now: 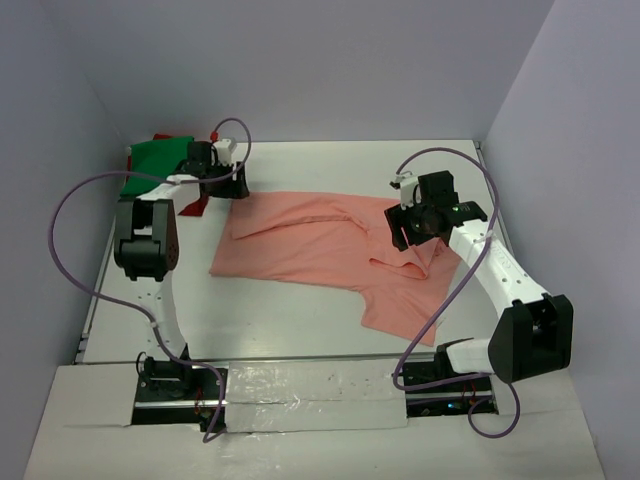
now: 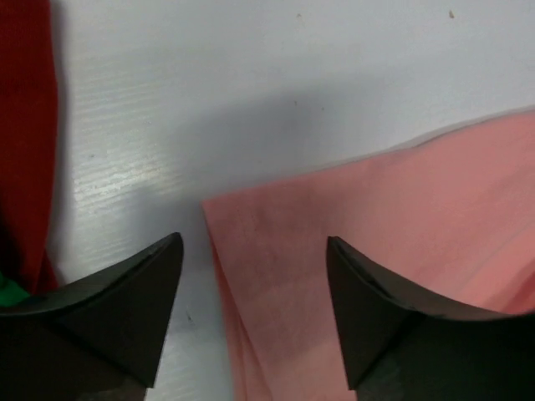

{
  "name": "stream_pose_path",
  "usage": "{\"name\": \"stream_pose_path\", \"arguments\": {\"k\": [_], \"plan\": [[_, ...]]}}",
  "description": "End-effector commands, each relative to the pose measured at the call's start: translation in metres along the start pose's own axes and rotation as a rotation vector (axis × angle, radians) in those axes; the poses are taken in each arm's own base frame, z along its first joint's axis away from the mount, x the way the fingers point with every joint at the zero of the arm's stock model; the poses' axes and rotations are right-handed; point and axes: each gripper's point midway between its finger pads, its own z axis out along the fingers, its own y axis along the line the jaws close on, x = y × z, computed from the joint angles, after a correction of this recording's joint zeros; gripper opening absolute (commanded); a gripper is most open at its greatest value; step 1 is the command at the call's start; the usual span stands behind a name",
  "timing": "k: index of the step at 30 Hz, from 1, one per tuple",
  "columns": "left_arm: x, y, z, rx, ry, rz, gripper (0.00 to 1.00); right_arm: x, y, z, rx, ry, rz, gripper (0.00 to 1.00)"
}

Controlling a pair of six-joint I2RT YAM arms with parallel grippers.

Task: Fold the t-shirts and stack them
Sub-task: Fold the flattened tshirt in 1/3 of the way, then grap the side of the flattened tshirt closest away from the robot with both arms

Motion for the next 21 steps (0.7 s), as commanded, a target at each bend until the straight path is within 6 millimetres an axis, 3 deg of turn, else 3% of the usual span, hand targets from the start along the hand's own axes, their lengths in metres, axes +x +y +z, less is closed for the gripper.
{"name": "stream_pose_path", "arguments": {"k": [1,2,3,4,5,6,7,8,9,10,11,14,18,21], "plan": [[-0.019,-0.013,-0.039,0.016,-0.048,0.013,0.82,-0.006,0.013,-0.014,-0.083,-0.028,-0.074,0.71],[-0.034,-0.02,-0.061,0.024,-0.09,0.052,0.84,-0.003,0.013,-0.015,-0.092,-0.017,-0.086,0.72],[-0.033,-0.024,-0.07,0.032,-0.093,0.076,0.86,-0.002,0.014,-0.016,-0.098,-0.01,-0.099,0.72],[-0.02,-0.028,-0.08,0.045,-0.067,0.086,0.88,0.001,0.013,-0.017,-0.095,-0.001,-0.12,0.73],[-0.032,-0.036,-0.105,0.054,-0.108,0.117,0.88,0.001,0.011,-0.017,-0.085,-0.002,-0.126,0.73],[-0.027,-0.04,-0.115,0.065,-0.102,0.132,0.88,0.003,0.009,-0.016,-0.076,0.001,-0.129,0.73],[-0.007,-0.043,-0.124,0.072,-0.053,0.141,0.88,0.002,0.009,-0.016,-0.071,-0.005,-0.135,0.73],[-0.011,-0.048,-0.146,0.076,-0.082,0.168,0.88,0.003,0.007,-0.015,-0.063,-0.002,-0.13,0.73],[-0.002,-0.05,-0.154,0.082,-0.067,0.184,0.88,0.004,0.007,-0.015,-0.063,-0.002,-0.127,0.73],[0.022,-0.05,-0.161,0.079,-0.01,0.177,0.87,0.002,0.008,-0.014,-0.065,-0.008,-0.125,0.73],[0.024,-0.051,-0.178,0.075,-0.023,0.211,0.86,0.002,0.009,-0.013,-0.072,-0.01,-0.125,0.73],[0.067,-0.045,-0.196,0.068,0.07,0.221,0.85,0.002,0.009,-0.011,-0.072,-0.01,-0.119,0.73],[0.121,-0.038,-0.205,0.089,0.202,0.203,0.83,0.004,0.007,-0.01,-0.069,0.009,-0.136,0.73],[0.135,-0.04,-0.211,0.106,0.217,0.208,0.82,0.014,0.006,-0.01,-0.078,0.051,-0.188,0.73]]}}
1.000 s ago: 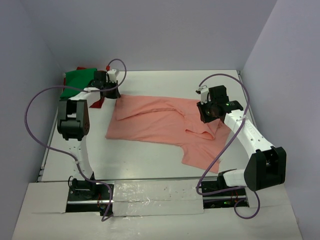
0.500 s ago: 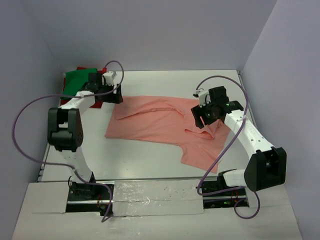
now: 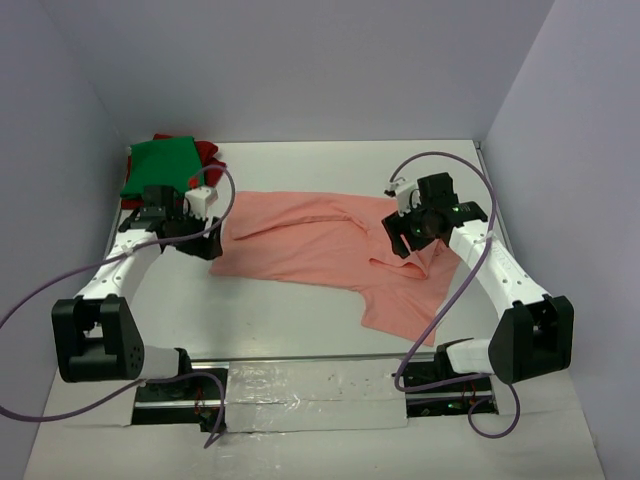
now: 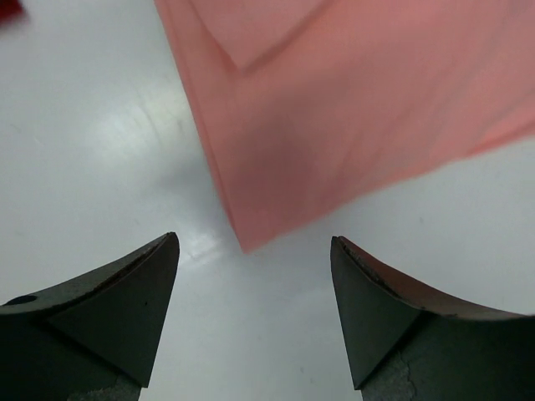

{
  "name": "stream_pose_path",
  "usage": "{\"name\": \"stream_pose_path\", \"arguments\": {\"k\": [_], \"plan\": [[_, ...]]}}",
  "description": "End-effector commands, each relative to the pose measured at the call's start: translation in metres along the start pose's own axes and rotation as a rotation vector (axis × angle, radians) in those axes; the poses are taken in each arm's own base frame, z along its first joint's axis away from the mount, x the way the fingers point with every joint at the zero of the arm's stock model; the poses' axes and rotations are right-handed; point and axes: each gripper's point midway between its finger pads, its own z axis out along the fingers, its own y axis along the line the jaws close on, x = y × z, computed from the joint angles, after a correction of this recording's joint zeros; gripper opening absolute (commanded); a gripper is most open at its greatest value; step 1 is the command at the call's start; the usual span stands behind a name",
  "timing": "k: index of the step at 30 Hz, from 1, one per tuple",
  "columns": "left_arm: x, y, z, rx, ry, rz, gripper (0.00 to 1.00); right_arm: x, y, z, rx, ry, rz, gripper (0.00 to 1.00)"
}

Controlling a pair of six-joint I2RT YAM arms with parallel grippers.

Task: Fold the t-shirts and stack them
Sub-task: Grap the side of the flattened tshirt closest away from the robot with both arms

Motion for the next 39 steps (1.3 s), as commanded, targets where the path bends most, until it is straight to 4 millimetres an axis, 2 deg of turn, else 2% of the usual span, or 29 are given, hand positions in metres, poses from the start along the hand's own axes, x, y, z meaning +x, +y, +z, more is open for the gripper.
{"name": "stream_pose_path", "arguments": {"k": [1,6,8,11,14,16,22,27,31,39], "plan": [[0.033,-0.015,-0.007,0.069,0.084,0.025,0.82,0.013,-0.001,-0.007,-0.008,0.056,-0.074,0.73],[0.032,-0.02,-0.007,0.09,0.07,0.024,0.82,0.06,0.002,-0.009,-0.041,0.212,-0.201,0.73],[0.03,-0.011,-0.009,0.072,0.06,0.003,0.82,0.071,0.005,-0.012,-0.056,0.247,-0.241,0.73],[0.027,-0.011,-0.006,0.077,0.046,-0.002,0.81,0.081,0.011,-0.02,-0.066,0.252,-0.313,0.73],[0.028,-0.007,0.001,0.062,0.036,-0.01,0.8,0.075,0.017,-0.03,-0.063,0.201,-0.329,0.73],[0.037,-0.005,0.009,0.063,0.061,-0.024,0.79,0.068,0.017,-0.035,-0.04,0.156,-0.328,0.73],[0.055,0.002,0.022,0.045,0.119,-0.051,0.79,0.071,0.022,-0.039,-0.06,0.158,-0.336,0.73],[0.067,-0.003,0.026,0.125,0.222,-0.054,0.78,0.071,0.018,-0.042,-0.052,0.185,-0.346,0.73],[0.067,0.0,0.031,0.142,0.239,-0.053,0.77,0.064,0.019,-0.047,-0.06,0.165,-0.349,0.73],[0.062,-0.002,0.044,0.188,0.231,-0.073,0.75,0.067,0.023,-0.054,-0.065,0.163,-0.357,0.74]]}}
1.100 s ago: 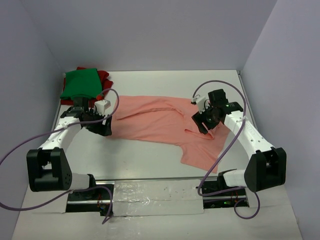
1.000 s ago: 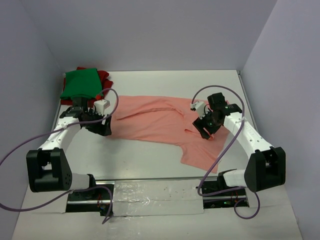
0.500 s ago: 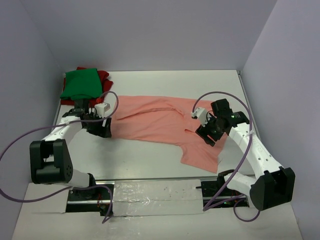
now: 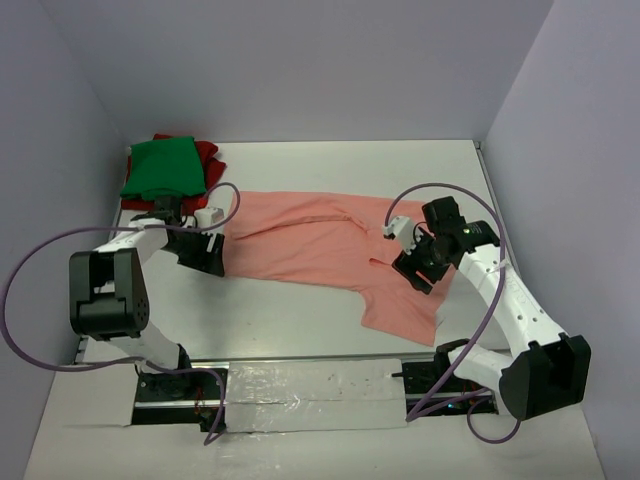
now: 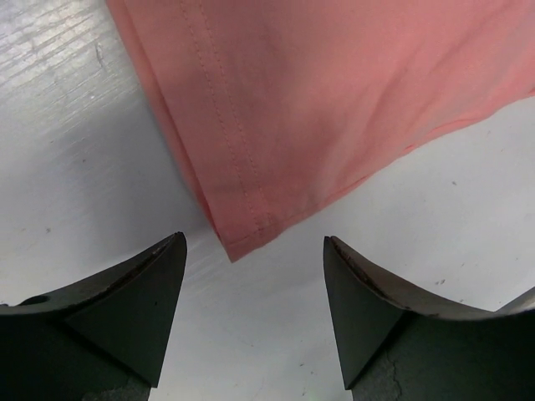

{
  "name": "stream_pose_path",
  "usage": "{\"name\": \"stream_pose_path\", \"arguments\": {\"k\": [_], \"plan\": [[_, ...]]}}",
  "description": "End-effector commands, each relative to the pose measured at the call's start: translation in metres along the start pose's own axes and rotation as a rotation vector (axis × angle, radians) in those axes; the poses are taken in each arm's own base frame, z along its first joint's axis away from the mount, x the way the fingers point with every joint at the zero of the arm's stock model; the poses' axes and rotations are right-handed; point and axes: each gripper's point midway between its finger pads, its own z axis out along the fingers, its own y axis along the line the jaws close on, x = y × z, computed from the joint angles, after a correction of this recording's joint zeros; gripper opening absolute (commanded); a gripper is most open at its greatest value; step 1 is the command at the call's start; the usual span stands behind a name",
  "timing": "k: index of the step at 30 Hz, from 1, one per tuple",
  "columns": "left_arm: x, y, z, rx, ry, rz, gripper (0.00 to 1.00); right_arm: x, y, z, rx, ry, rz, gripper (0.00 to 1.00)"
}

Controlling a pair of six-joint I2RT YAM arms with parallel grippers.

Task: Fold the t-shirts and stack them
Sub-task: Grap the side of the flattened tshirt closest away from the robot with both arms

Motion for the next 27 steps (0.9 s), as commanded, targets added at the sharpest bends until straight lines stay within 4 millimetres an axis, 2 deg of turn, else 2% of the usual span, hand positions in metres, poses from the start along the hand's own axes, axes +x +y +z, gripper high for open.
{"name": "stream_pose_path", "arguments": {"k": [1,7,13,14,16,17,18,23,27], "plan": [[-0.021,-0.003,-0.002,0.044,-0.056,0.031,0.75,-0.009,0.0,-0.015,0.014,-0.036,-0.033,0.74],[-0.016,-0.001,0.009,0.068,-0.027,0.017,0.7,-0.01,-0.003,-0.022,0.033,-0.04,-0.031,0.74],[-0.01,-0.002,0.014,0.083,-0.011,0.012,0.41,-0.005,-0.003,-0.023,0.023,-0.009,-0.049,0.73],[-0.009,-0.003,0.014,0.085,-0.011,0.01,0.3,-0.002,-0.002,-0.021,0.013,0.014,-0.053,0.73],[-0.01,-0.002,0.014,0.082,-0.014,0.011,0.2,0.014,0.003,-0.017,-0.016,0.088,-0.082,0.73],[-0.009,-0.002,0.015,0.082,-0.014,0.011,0.12,0.02,0.005,-0.015,-0.034,0.122,-0.086,0.73],[-0.009,-0.002,0.015,0.084,-0.013,0.01,0.1,0.027,0.007,-0.011,-0.046,0.148,-0.092,0.73],[-0.007,-0.003,0.017,0.084,-0.013,0.005,0.05,0.042,0.013,0.003,-0.056,0.211,-0.16,0.74],[-0.009,-0.003,0.013,0.076,-0.02,0.009,0.05,0.072,0.024,0.019,-0.094,0.336,-0.196,0.75]]}}
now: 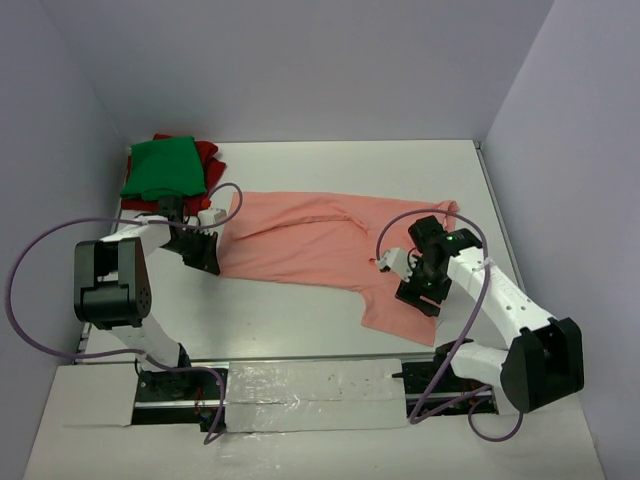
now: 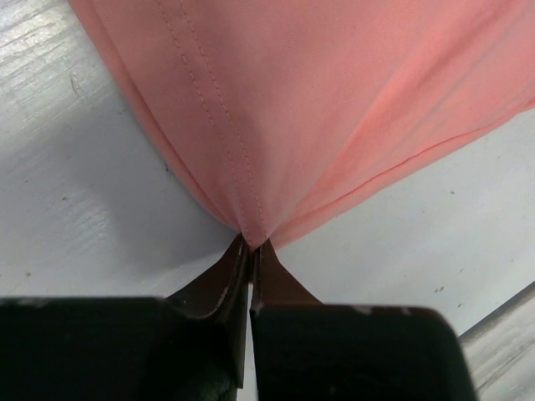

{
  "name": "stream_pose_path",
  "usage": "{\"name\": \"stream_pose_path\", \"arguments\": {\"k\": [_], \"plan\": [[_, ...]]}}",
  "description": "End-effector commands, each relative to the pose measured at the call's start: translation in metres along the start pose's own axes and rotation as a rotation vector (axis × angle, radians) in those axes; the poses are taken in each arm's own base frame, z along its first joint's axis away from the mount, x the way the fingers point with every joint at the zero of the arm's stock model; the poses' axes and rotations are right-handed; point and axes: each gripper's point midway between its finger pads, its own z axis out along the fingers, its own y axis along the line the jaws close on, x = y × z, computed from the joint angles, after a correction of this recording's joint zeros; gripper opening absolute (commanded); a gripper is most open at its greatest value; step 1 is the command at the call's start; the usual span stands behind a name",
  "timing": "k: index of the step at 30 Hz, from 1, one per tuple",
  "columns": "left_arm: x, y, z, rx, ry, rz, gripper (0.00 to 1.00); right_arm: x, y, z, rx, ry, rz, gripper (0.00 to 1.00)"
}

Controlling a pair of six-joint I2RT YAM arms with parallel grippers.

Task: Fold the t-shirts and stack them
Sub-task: Grap the side of the flattened tshirt closest away from the robot with both arms

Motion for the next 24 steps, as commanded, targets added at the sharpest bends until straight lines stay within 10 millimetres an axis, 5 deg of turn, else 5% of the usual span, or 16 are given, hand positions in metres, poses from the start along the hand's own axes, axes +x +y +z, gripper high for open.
{"name": "stream_pose_path", "arguments": {"k": [1,5,10,20,24], "plan": [[-0.009,-0.001,-0.004,0.005,-0.038,0.014,0.05,0.021,0.007,0.014,-0.028,0.117,-0.056,0.75],[-0.011,-0.002,-0.008,-0.003,-0.044,0.019,0.05,0.031,0.016,0.024,-0.082,0.171,-0.056,0.77],[-0.009,-0.004,-0.01,-0.004,-0.053,0.025,0.05,0.032,0.017,0.034,-0.081,0.161,-0.049,1.0],[-0.008,-0.003,-0.009,-0.001,-0.048,0.031,0.05,0.012,0.02,0.041,-0.121,0.059,-0.006,1.0],[-0.011,-0.002,-0.011,-0.004,-0.05,0.032,0.05,0.008,0.041,0.037,-0.319,0.054,-0.019,1.0]]}}
